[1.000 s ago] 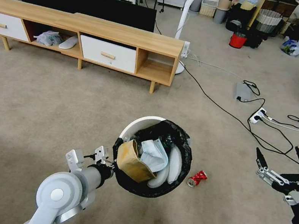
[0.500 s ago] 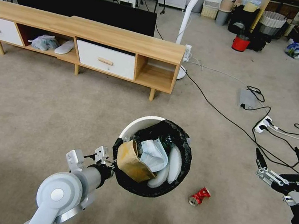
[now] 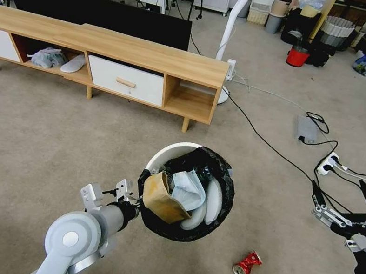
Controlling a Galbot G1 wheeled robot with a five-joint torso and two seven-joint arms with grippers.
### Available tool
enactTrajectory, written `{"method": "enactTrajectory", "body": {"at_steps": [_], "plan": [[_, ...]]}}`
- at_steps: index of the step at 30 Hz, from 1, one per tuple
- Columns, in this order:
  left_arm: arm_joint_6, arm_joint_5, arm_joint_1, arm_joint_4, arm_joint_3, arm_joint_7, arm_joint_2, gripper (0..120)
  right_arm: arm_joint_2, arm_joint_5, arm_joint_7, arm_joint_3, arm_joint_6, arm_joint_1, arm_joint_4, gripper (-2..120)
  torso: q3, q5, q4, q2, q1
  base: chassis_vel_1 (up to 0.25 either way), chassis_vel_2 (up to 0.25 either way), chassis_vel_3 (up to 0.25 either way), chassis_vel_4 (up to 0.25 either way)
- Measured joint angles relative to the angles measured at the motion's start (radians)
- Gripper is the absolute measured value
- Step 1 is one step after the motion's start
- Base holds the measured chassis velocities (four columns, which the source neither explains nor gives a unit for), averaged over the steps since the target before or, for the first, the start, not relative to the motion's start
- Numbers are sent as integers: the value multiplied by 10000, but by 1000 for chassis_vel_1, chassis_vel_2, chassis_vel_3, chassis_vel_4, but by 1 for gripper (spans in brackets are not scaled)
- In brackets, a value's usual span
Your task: Pick up the trash bin and place the garbage on the floor into it.
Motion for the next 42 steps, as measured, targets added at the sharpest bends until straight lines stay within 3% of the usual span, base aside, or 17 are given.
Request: {"method": "enactTrajectory", "body": {"at_steps": [15, 23, 25, 31, 36, 42], "plan": [[0, 50, 29, 24, 28, 58, -63, 0, -199, -38, 6, -169, 249, -89, -132, 100, -1, 0, -2, 2, 0, 0, 0, 0, 0], [17, 166, 39, 80, 71, 135, -181, 0, -1053, 151, 340, -719, -62, -54, -344, 100, -1, 1, -1, 2, -1, 0, 0, 0, 0], [49, 262, -78, 193, 38, 167, -432, 0, -1740, 674, 1177, -1280, -681, 164, -518, 100, -1, 0, 0, 2, 0, 0, 0, 0, 0], [49, 277, -241, 317, 1, 212, -511, 0, -2035, 1155, 1895, -1751, -1294, 484, -637, 100, -1, 1, -2, 2, 0, 0, 0, 0, 0], [52, 385, -222, 393, -29, 288, -667, 0, -2214, 2088, 3749, -2685, -2507, 984, -759, 100, 0, 0, -2, 2, -1, 0, 0, 0, 0], [68, 477, -173, 430, -36, 338, -792, 0, -2348, 3285, 4927, -3389, -3084, 1654, -1056, 100, 0, 0, 0, 1, 0, 0, 0, 0, 0]]}}
